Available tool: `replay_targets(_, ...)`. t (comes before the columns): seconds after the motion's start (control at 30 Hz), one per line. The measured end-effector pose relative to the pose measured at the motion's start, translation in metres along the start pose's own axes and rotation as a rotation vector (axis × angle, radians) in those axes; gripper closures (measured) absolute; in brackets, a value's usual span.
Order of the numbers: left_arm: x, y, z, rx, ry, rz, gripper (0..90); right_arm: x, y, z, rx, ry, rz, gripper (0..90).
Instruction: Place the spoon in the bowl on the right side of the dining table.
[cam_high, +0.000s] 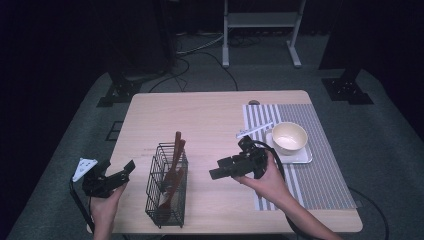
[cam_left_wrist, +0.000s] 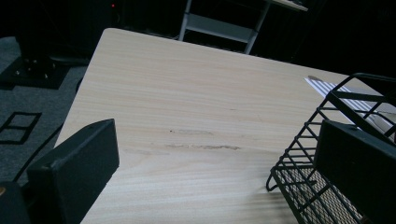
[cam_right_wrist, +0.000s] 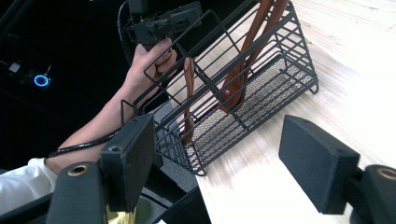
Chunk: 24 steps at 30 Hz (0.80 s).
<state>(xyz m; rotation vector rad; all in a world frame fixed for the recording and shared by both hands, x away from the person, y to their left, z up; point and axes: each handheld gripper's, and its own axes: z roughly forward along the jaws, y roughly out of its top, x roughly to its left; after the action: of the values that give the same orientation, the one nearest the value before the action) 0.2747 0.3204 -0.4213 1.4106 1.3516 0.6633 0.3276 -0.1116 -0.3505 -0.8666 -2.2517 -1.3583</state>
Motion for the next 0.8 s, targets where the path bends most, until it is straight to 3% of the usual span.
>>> replay_targets(0.8, 0.0, 0.001, -0.001, -0.002, 0.0, 0.003, 0.0, 0.008, 0.022, 0.028, 0.03, 0.033, -0.034, 25.8)
